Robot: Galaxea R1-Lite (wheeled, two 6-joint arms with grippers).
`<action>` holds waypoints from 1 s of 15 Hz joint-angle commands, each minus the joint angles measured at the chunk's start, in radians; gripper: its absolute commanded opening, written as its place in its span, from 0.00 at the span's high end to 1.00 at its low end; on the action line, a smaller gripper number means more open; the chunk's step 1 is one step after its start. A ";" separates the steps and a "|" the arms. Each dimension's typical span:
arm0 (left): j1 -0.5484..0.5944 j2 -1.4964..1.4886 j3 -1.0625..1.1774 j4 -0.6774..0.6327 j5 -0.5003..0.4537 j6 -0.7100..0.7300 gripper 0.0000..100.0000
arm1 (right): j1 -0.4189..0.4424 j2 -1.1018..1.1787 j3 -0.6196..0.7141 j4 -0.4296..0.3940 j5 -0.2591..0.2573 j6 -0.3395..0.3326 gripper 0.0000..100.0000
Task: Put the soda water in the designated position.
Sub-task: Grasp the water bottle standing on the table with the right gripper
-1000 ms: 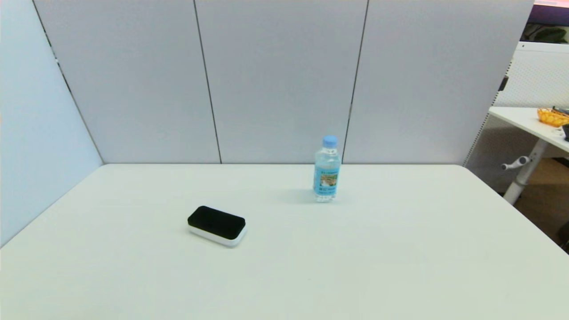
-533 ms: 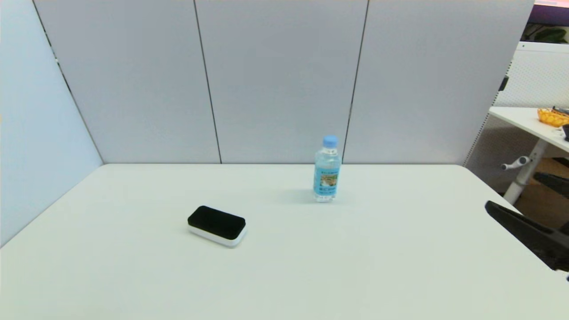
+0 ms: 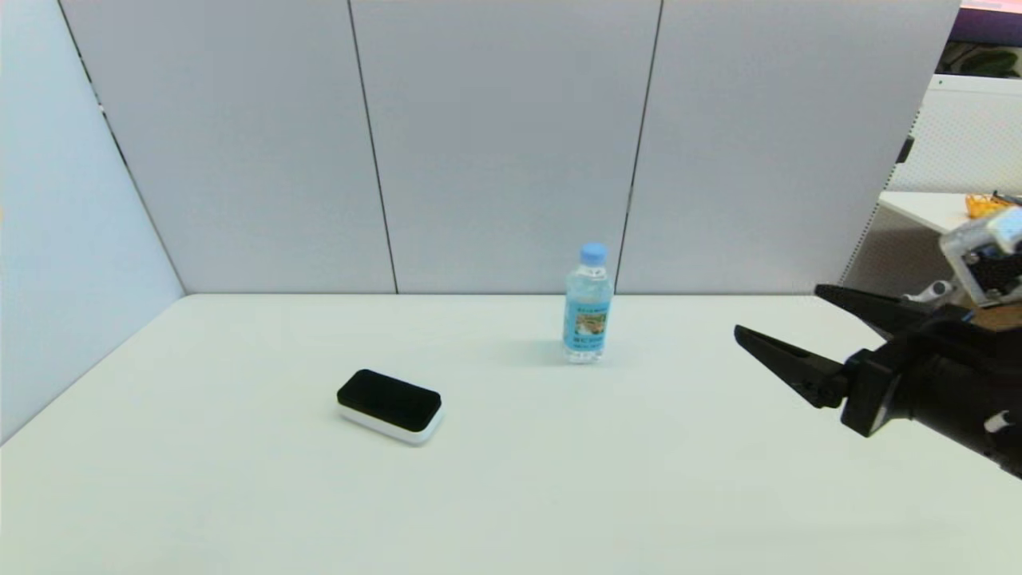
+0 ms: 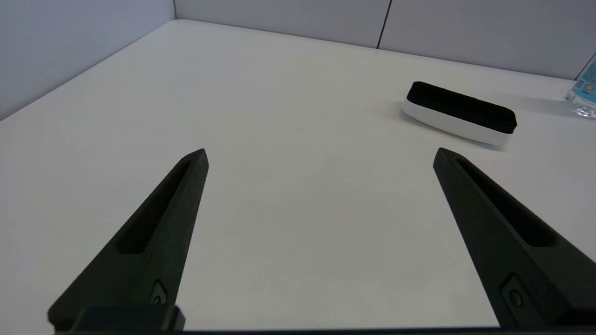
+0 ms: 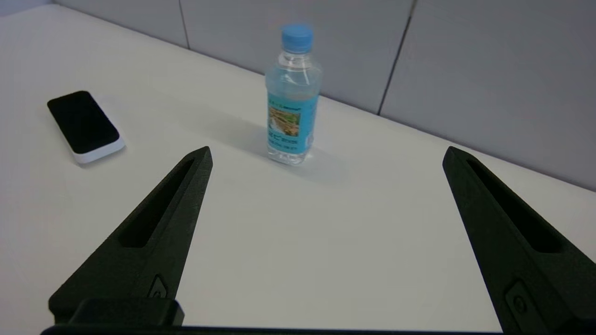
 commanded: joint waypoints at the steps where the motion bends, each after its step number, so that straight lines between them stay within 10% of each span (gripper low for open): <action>1: 0.000 0.000 0.000 -0.001 0.001 -0.001 0.00 | 0.050 0.205 -0.091 -0.053 -0.036 -0.002 0.00; 6: 0.000 0.000 0.000 -0.001 0.001 -0.001 0.00 | 0.123 0.417 -0.275 -0.107 -0.209 0.002 0.00; 15: 0.000 0.000 0.000 -0.001 0.001 -0.001 0.00 | 0.290 0.586 -0.367 -0.149 -0.336 0.050 0.00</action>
